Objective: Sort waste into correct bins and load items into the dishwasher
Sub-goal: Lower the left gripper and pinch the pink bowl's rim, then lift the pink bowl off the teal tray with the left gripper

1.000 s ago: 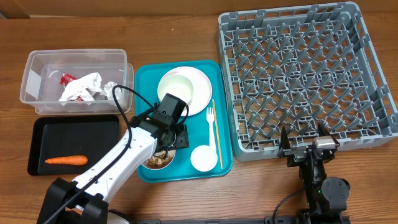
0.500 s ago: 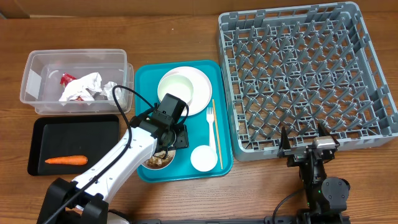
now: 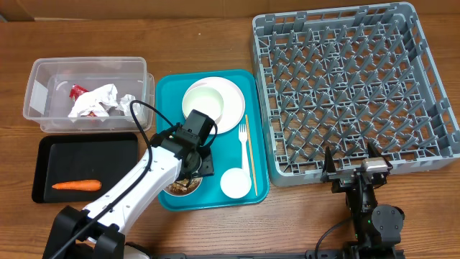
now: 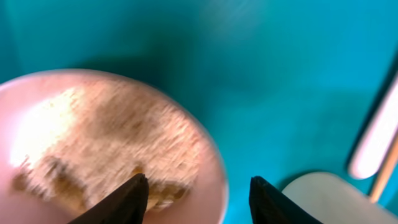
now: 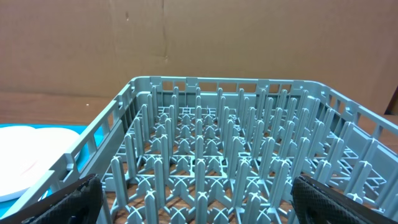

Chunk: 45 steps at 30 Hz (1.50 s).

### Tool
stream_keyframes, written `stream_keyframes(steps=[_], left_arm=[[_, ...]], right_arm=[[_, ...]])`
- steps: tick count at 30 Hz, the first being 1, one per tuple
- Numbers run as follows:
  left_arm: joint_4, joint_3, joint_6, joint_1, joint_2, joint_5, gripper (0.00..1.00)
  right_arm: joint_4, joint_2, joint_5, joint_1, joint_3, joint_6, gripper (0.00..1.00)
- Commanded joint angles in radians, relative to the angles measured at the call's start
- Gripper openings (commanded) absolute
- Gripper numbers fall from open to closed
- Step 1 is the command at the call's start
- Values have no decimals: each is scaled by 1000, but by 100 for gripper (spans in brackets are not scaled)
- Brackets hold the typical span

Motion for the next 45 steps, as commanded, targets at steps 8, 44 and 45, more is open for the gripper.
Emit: stream_keyframes(steps=[8,44,45], left_arm=[[-93,145,-14,-7,8,-34,56],[-77,145,-92,-37,178,-53,50],[-77,145,-92,-37,178,-63,50]], right_arm=[[6,-9,-1,-3,-11,0,100],[6,-9,-1,-3,-11,0,100],[6,-9,-1,-3,-11,0,100]])
